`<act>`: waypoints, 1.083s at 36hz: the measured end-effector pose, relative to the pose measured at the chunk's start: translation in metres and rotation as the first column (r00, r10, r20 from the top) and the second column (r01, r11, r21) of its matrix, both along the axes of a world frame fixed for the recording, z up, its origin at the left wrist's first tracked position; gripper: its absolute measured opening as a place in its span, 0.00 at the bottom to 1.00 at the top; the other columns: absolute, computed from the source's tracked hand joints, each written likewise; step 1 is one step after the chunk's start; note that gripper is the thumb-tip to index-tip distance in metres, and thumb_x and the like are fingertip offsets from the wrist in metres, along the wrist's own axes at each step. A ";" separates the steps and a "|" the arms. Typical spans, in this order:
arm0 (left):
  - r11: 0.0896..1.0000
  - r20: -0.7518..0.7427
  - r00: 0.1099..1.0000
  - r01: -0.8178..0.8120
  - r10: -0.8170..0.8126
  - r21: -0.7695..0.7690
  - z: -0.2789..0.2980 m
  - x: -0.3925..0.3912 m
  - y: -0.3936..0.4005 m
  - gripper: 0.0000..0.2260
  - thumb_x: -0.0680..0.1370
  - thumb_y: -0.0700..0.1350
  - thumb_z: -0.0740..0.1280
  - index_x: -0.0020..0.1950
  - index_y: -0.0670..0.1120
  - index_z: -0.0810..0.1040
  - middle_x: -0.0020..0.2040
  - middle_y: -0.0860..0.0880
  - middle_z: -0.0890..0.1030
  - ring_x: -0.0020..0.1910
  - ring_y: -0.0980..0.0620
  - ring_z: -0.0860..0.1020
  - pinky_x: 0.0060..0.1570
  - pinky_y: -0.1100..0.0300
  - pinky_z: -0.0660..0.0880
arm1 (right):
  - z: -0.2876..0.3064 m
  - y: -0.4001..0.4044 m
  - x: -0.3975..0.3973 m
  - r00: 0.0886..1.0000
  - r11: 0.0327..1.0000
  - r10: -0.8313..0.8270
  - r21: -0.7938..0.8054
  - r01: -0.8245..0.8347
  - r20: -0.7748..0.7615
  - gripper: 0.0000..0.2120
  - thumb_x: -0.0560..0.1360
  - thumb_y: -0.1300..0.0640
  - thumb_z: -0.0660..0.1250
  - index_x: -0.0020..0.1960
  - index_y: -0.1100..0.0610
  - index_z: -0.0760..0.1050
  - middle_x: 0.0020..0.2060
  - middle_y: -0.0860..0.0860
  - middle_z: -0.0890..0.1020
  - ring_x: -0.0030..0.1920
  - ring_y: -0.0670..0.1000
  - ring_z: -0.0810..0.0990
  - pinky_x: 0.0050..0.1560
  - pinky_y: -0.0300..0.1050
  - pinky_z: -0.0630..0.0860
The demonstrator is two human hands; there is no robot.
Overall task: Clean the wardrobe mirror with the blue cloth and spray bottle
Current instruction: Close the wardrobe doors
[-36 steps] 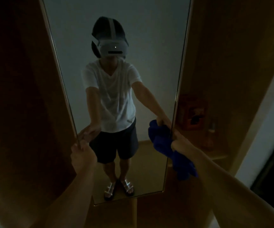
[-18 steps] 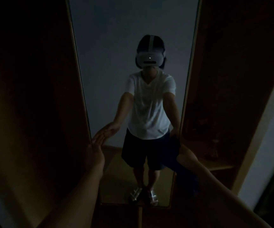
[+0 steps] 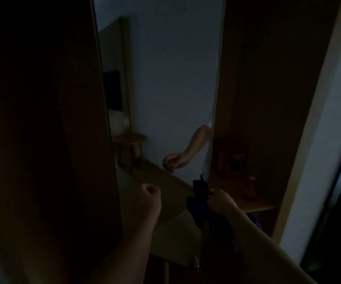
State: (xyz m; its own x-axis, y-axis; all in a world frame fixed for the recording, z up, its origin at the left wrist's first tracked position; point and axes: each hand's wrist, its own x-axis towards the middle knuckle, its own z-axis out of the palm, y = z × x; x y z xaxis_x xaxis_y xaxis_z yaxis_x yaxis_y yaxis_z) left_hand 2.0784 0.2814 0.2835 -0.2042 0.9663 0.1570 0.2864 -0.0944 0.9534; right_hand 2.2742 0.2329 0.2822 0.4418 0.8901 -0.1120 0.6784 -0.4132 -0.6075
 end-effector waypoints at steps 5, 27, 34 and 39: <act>0.988 -0.150 0.981 0.137 -0.125 0.071 0.012 0.023 -0.015 0.06 0.77 0.47 0.65 0.48 0.45 0.72 0.40 0.52 0.73 0.35 0.58 0.70 0.28 0.68 0.61 | 0.012 -0.006 -0.005 0.997 0.993 0.073 -0.096 -0.071 0.017 0.19 0.79 0.58 0.58 0.69 0.56 0.67 0.63 0.53 0.74 0.52 0.48 0.74 0.45 0.38 0.70; 0.919 -0.310 0.910 0.344 -0.276 0.191 0.033 0.011 -0.066 0.10 0.77 0.56 0.63 0.46 0.50 0.70 0.39 0.54 0.75 0.36 0.56 0.75 0.31 0.63 0.67 | 0.038 -0.043 -0.087 0.915 0.925 0.333 -0.270 -0.269 0.227 0.12 0.74 0.57 0.61 0.58 0.56 0.73 0.49 0.54 0.80 0.47 0.54 0.80 0.48 0.46 0.78; 0.946 -0.418 0.898 0.246 -0.140 0.210 0.030 -0.021 -0.061 0.09 0.79 0.53 0.59 0.52 0.48 0.69 0.39 0.57 0.71 0.37 0.59 0.71 0.31 0.63 0.67 | 0.035 -0.043 -0.127 0.872 0.933 0.339 -0.243 -0.264 0.354 0.09 0.76 0.53 0.59 0.54 0.54 0.70 0.42 0.51 0.75 0.45 0.54 0.76 0.49 0.49 0.73; 0.961 -0.459 0.886 0.182 -0.070 0.206 0.028 -0.047 -0.055 0.14 0.80 0.53 0.58 0.61 0.47 0.70 0.50 0.52 0.76 0.46 0.54 0.75 0.40 0.59 0.69 | 0.029 -0.037 -0.155 0.868 0.950 0.307 -0.176 -0.257 0.389 0.13 0.76 0.50 0.58 0.56 0.55 0.72 0.44 0.52 0.75 0.51 0.56 0.77 0.54 0.52 0.72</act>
State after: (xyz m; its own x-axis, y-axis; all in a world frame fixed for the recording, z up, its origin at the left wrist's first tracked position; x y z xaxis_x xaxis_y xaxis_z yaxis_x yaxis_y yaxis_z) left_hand 2.0310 0.2263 0.3112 0.0620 0.9015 0.4284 0.6433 -0.3643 0.6734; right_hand 2.1188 0.1955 0.3108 0.2022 0.9755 -0.0864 0.9530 -0.2163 -0.2122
